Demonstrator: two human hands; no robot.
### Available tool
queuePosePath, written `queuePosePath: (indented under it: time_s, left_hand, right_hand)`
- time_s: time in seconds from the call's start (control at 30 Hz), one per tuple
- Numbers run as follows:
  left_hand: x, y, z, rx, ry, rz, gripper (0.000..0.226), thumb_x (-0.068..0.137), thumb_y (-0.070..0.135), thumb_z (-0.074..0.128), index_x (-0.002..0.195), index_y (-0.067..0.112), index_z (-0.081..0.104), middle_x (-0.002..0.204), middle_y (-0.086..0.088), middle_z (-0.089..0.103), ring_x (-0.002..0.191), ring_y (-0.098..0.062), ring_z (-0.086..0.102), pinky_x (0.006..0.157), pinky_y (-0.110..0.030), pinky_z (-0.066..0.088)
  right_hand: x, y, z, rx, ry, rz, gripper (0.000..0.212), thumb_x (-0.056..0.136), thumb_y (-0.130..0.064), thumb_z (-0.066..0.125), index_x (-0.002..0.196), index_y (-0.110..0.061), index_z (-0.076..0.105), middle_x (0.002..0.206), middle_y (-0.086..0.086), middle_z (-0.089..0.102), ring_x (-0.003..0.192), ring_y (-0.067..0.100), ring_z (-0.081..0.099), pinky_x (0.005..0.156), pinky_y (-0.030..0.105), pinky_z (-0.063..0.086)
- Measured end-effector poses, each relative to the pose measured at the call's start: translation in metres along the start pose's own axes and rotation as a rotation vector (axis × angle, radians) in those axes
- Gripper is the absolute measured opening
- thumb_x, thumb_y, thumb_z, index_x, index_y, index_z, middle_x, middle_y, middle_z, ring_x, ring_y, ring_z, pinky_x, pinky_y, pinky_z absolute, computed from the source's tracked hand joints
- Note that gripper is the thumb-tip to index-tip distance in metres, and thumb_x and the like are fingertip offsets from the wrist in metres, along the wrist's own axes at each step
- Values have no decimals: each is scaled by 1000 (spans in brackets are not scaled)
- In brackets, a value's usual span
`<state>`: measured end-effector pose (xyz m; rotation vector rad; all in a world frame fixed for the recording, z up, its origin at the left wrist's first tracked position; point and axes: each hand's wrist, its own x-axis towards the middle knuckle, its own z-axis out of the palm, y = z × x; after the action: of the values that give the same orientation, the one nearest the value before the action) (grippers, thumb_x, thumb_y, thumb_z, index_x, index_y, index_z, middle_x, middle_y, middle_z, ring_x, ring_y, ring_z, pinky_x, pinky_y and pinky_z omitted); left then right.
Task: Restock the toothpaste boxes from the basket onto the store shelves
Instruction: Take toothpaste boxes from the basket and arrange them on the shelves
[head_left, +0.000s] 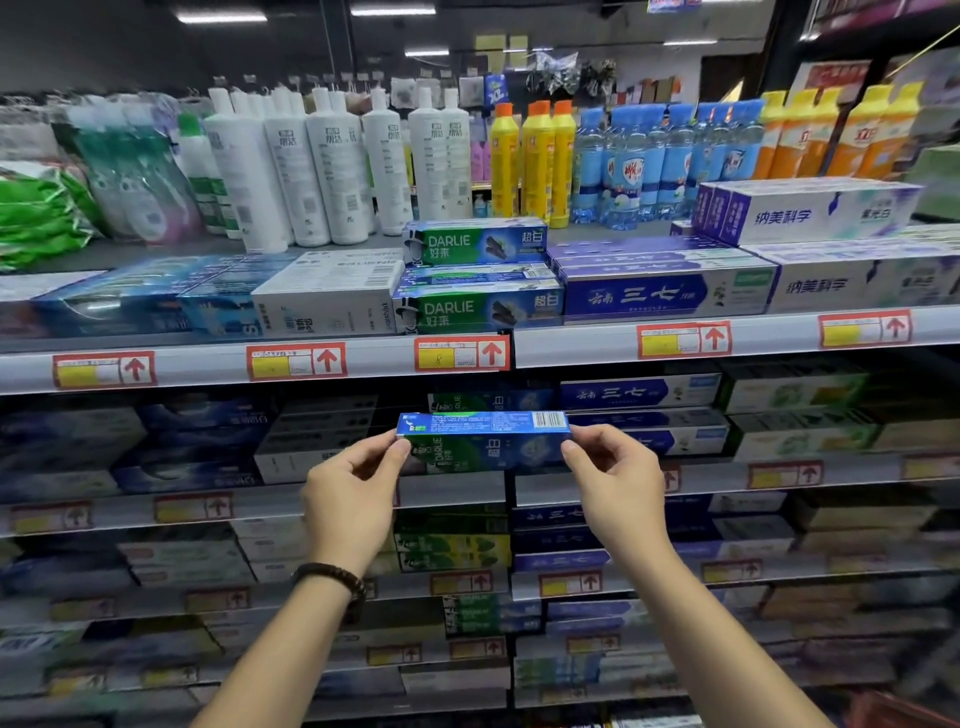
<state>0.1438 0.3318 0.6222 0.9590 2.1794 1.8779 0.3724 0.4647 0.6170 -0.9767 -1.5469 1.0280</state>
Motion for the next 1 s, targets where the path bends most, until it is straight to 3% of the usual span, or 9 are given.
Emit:
queuePosePath:
  time_s: [0.27, 0.4, 0.5, 0.6, 0.7, 0.8, 0.9, 1.0]
  left_hand:
    - [11, 4, 20, 23, 4, 28, 19, 91, 30, 81, 110, 32, 81, 94, 17, 78, 91, 0, 73, 86, -37, 64]
    - [22, 4, 27, 102, -21, 24, 28, 92, 21, 80, 118, 31, 77, 104, 14, 76, 90, -2, 71, 87, -39, 64]
    - [30, 7, 35, 195, -28, 26, 36, 94, 16, 77, 129, 21, 72, 116, 4, 72, 82, 4, 62, 90, -31, 58]
    - [38, 5, 42, 303, -44, -3, 39, 94, 25, 76, 131, 15, 70, 107, 0, 73, 79, -12, 63, 99, -40, 56]
    - [40, 1, 47, 326, -86, -56, 24, 93, 32, 75, 111, 17, 69, 89, -3, 75, 82, -32, 70, 88, -50, 60]
    - [40, 3, 51, 330, -102, -65, 19, 93, 26, 74, 85, 15, 61, 75, -7, 72, 73, -35, 69, 73, -43, 61]
    - [44, 4, 54, 359, -131, -93, 18, 94, 21, 74, 88, 7, 64, 74, -13, 70, 66, -32, 67, 54, -30, 48]
    - [47, 3, 57, 376, -168, -111, 24, 94, 22, 74, 90, 2, 63, 80, -17, 69, 69, -31, 64, 54, -30, 43]
  right_hand:
    - [17, -2, 5, -49, 63, 20, 8, 99, -23, 74, 98, -31, 75, 90, -12, 76, 87, 2, 70, 78, 24, 56]
    - [28, -1, 7, -81, 27, 53, 16, 101, -20, 69, 113, -30, 75, 100, -15, 74, 96, 3, 69, 88, 28, 58]
    - [37, 1, 12, -112, 5, 76, 28, 103, -17, 66, 129, -23, 72, 112, -11, 72, 104, 6, 66, 98, 32, 56]
    - [45, 2, 16, -143, -32, 109, 35, 103, -17, 65, 138, -19, 67, 124, -6, 69, 114, 14, 64, 101, 30, 50]
    - [51, 5, 19, -176, -64, 119, 40, 102, -23, 67, 142, -18, 66, 132, -2, 69, 123, 19, 63, 106, 35, 50]
    - [54, 4, 21, -185, -79, 137, 40, 102, -23, 68, 142, -18, 66, 131, -2, 70, 121, 18, 63, 103, 33, 50]
    - [56, 5, 23, -198, -82, 162, 43, 101, -26, 69, 142, -18, 65, 131, -1, 70, 120, 21, 63, 104, 38, 52]
    - [57, 5, 24, -229, -112, 190, 52, 99, -33, 70, 147, -17, 60, 136, 2, 67, 118, 22, 64, 106, 43, 54]
